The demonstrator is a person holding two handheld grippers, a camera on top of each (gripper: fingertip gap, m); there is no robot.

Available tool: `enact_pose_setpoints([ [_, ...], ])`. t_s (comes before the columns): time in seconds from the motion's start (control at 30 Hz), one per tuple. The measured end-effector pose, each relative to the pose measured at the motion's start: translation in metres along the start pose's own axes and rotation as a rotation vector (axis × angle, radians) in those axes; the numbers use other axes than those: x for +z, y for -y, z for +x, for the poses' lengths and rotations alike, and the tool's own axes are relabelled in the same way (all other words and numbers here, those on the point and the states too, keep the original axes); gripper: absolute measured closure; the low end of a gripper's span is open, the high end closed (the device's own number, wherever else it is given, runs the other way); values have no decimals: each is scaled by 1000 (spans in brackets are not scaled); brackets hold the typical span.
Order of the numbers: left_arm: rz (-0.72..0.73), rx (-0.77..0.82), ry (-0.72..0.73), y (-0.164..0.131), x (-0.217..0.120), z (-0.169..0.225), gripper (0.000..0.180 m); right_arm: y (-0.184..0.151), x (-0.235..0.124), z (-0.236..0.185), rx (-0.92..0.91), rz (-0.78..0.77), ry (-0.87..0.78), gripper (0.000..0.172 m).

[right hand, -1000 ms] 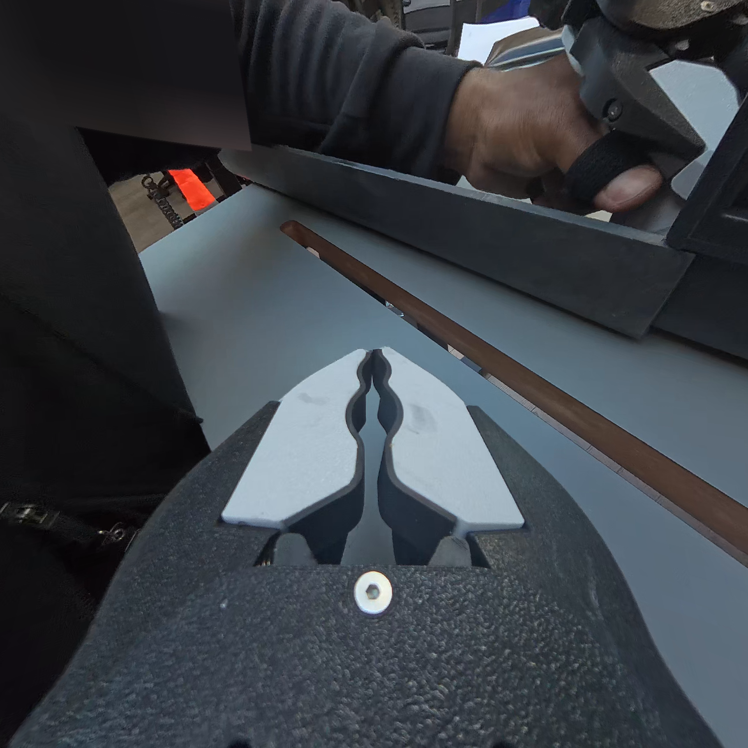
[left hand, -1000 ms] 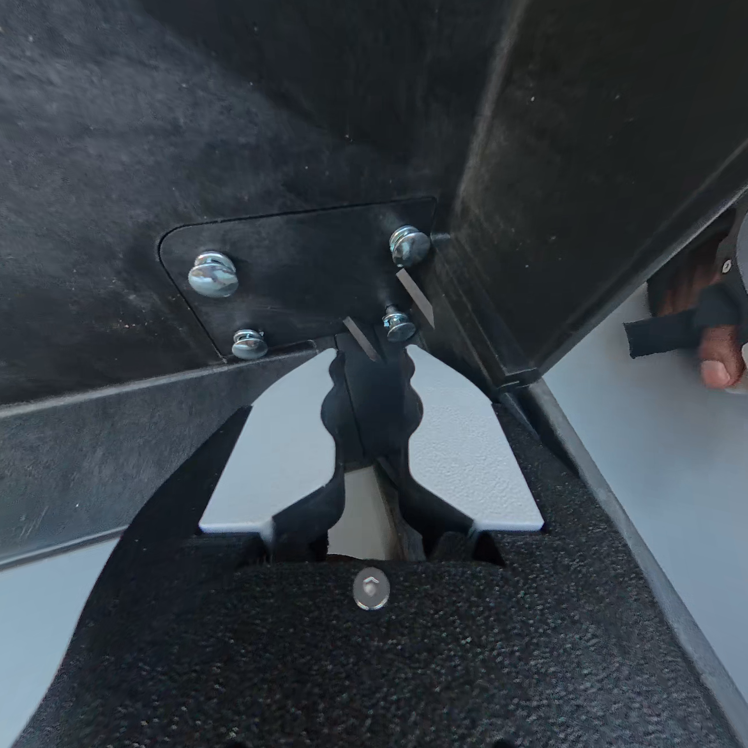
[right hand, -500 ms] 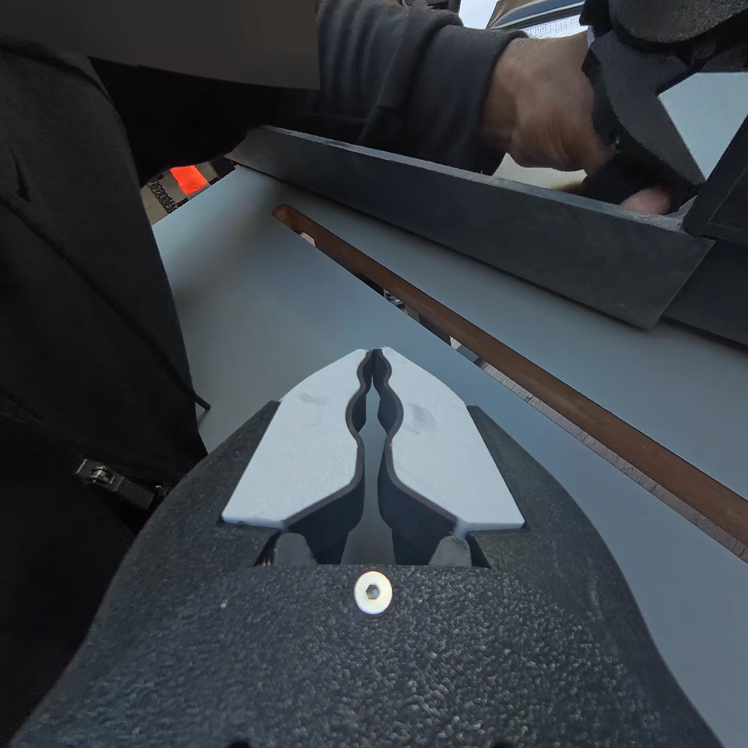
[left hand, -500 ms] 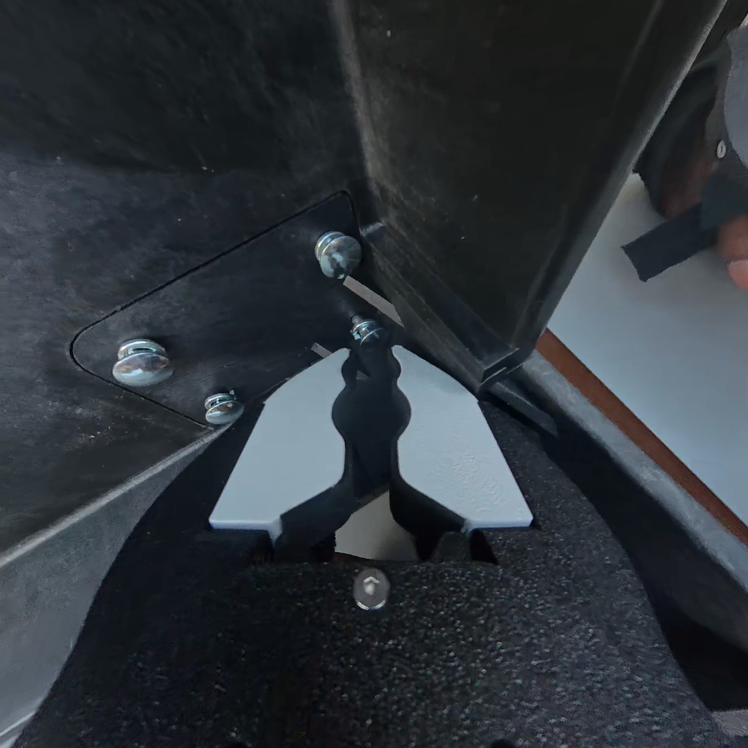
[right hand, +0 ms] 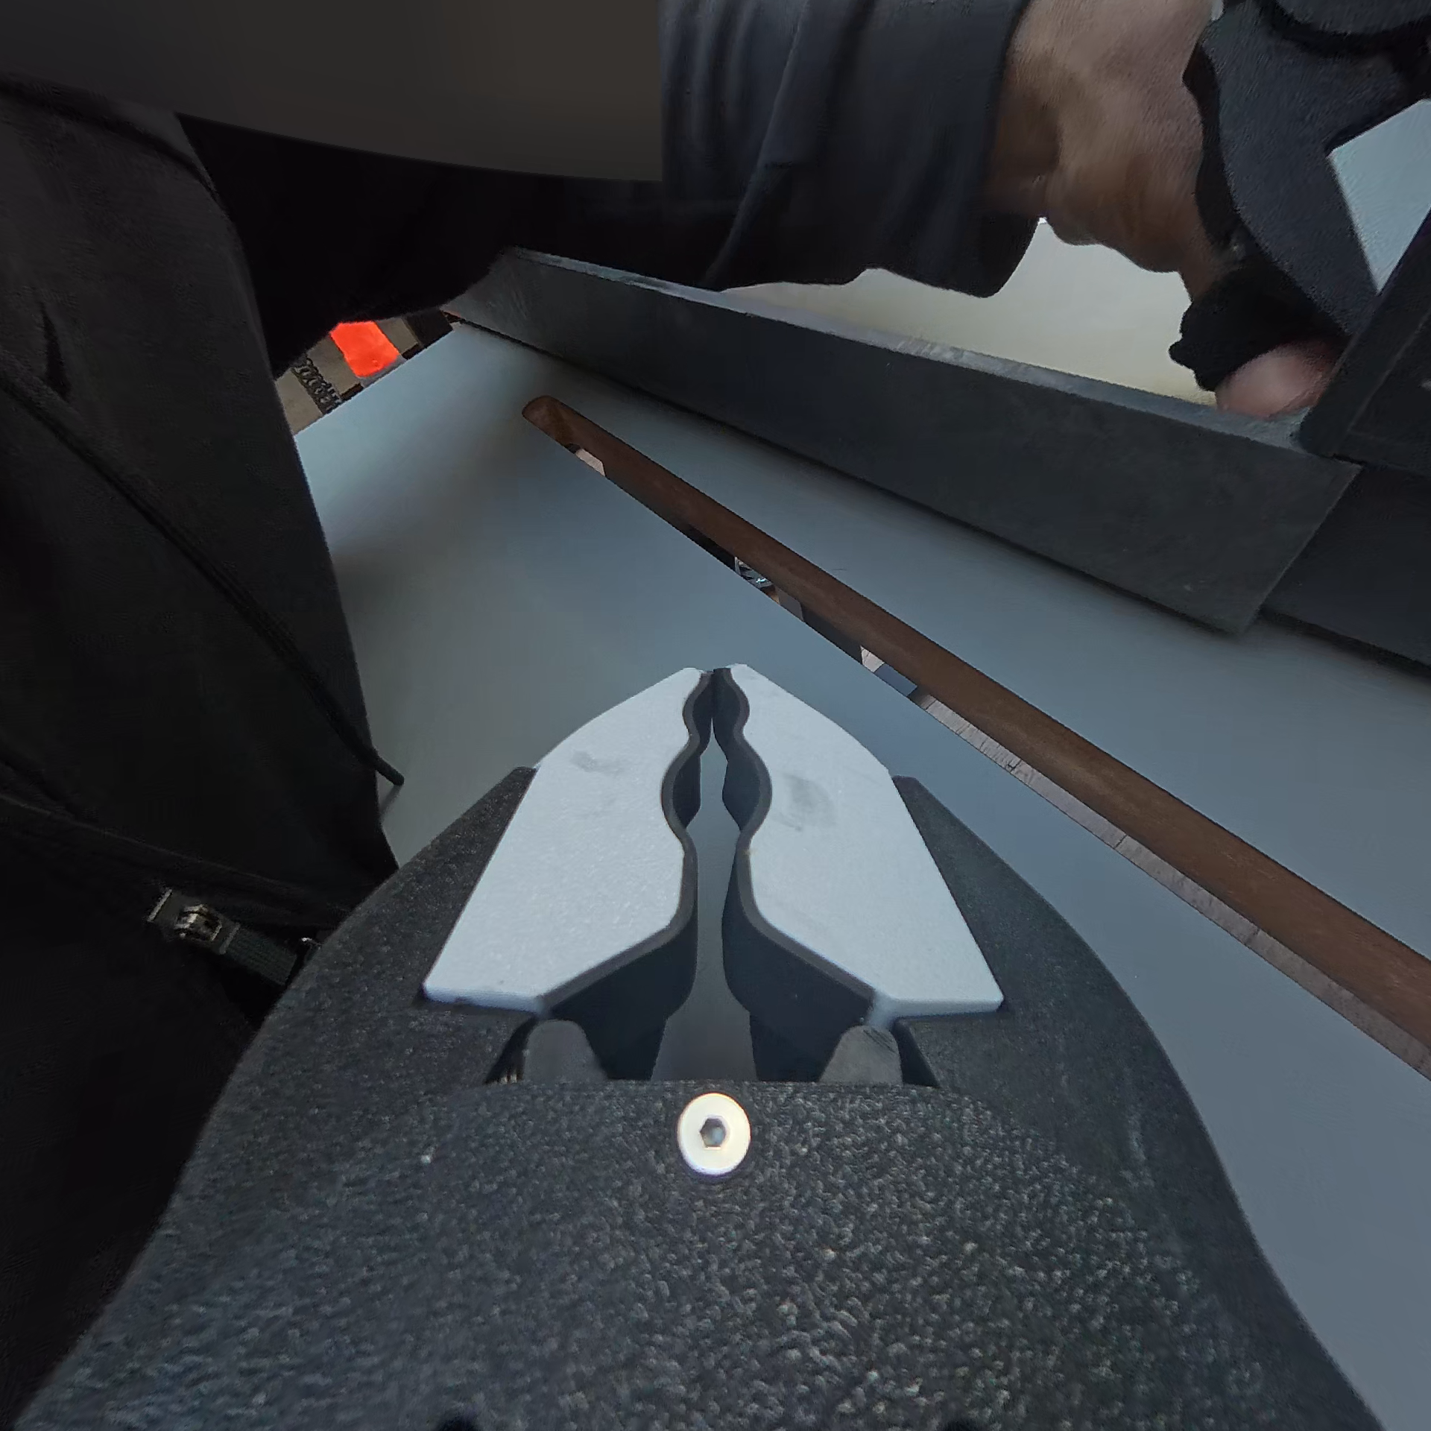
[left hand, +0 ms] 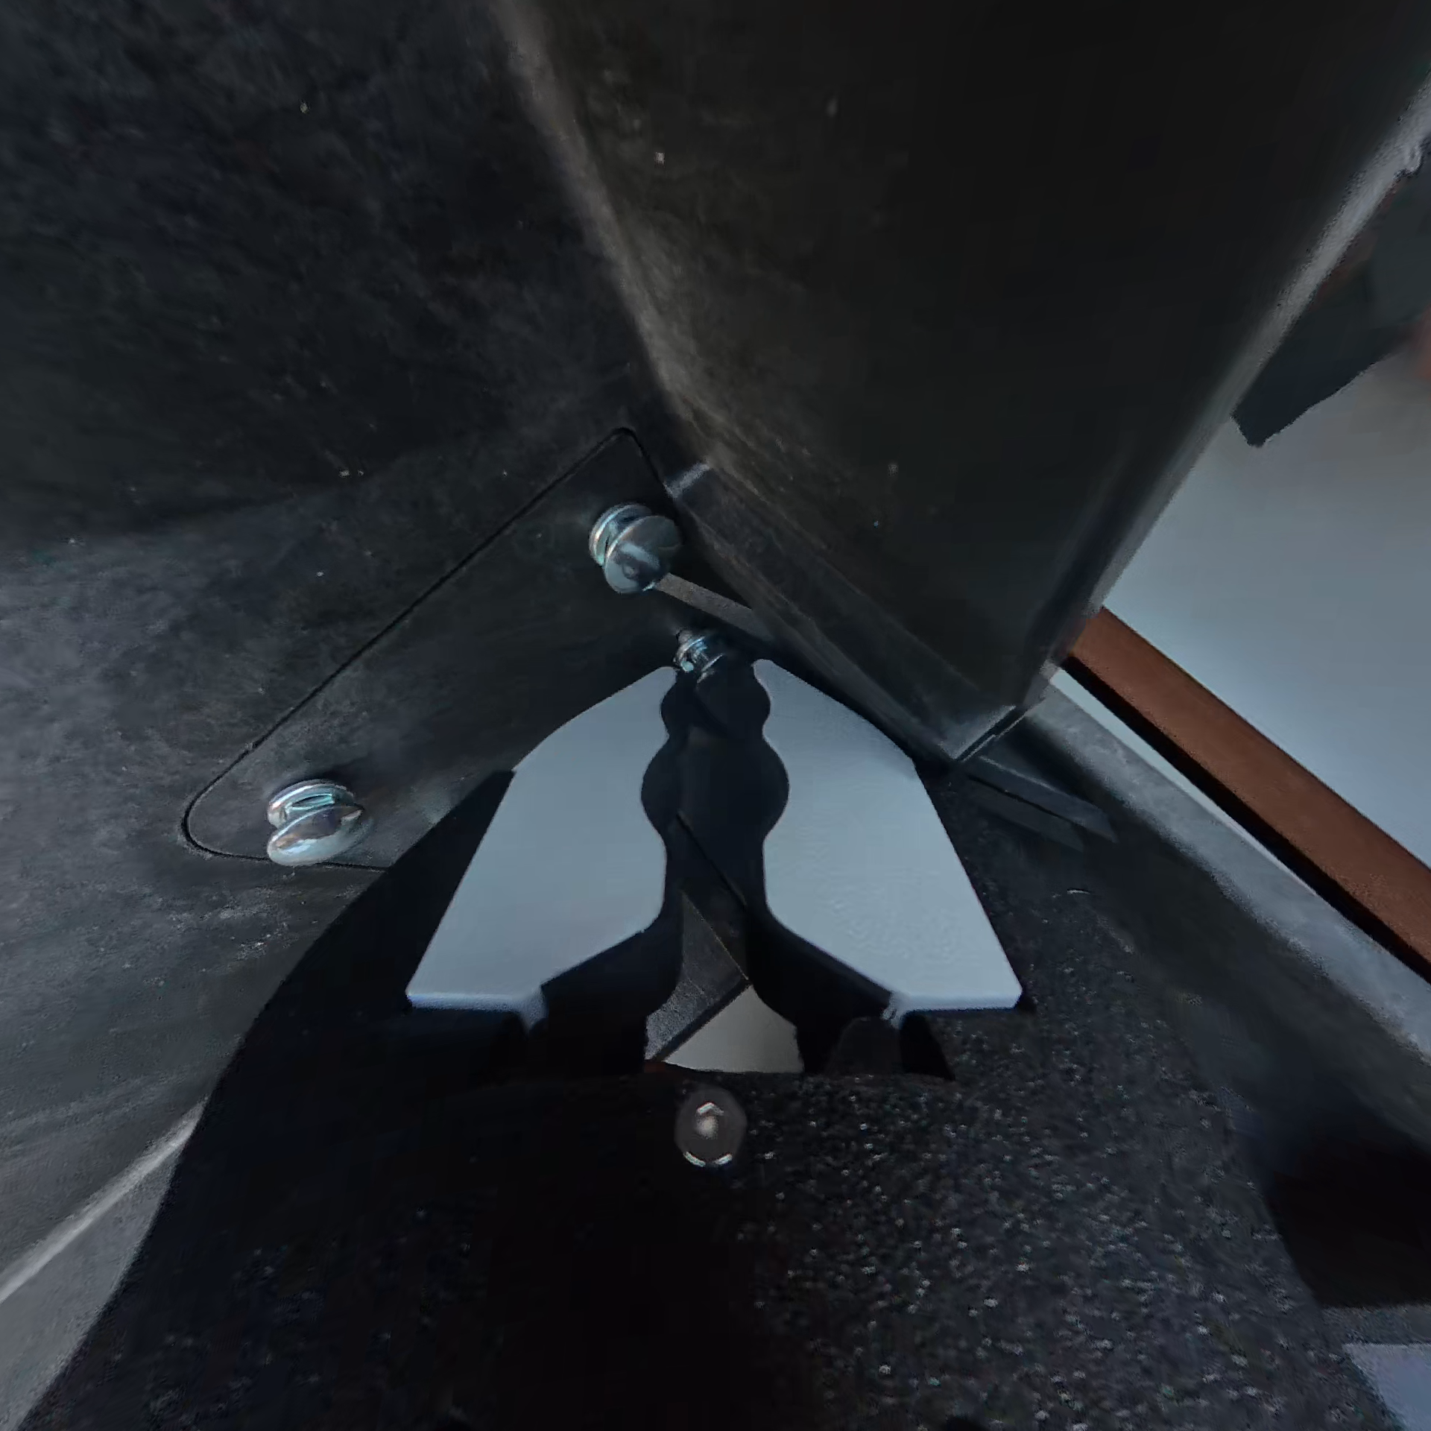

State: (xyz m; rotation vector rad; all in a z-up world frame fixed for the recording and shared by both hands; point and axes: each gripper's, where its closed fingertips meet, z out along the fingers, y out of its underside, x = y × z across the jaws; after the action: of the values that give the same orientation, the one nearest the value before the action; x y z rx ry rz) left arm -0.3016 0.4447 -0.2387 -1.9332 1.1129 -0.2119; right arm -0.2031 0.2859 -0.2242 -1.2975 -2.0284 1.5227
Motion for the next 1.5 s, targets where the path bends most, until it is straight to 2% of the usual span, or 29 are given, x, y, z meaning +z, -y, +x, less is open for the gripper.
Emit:
enact_pose_setpoints([
  [0.03,-5,12,0,0,0,0,169,0,0,0,1,1,0,172],
  [0.37,-21,106,-69,1,5,0,170,0,0,0,6,2,9,172],
  [0.77,0,144,-117,0,4,-2,171,1,-1,-1,5,9,16,172],
  [1.17,-11,249,-3,3,5,-5,171,5,-5,-4,-9,47,32,172],
  [1.37,-2,225,-41,3,5,-6,171,6,-6,-5,-7,51,49,172],
  [1.5,16,229,-7,4,4,-6,171,6,-6,-6,-5,55,54,172],
])
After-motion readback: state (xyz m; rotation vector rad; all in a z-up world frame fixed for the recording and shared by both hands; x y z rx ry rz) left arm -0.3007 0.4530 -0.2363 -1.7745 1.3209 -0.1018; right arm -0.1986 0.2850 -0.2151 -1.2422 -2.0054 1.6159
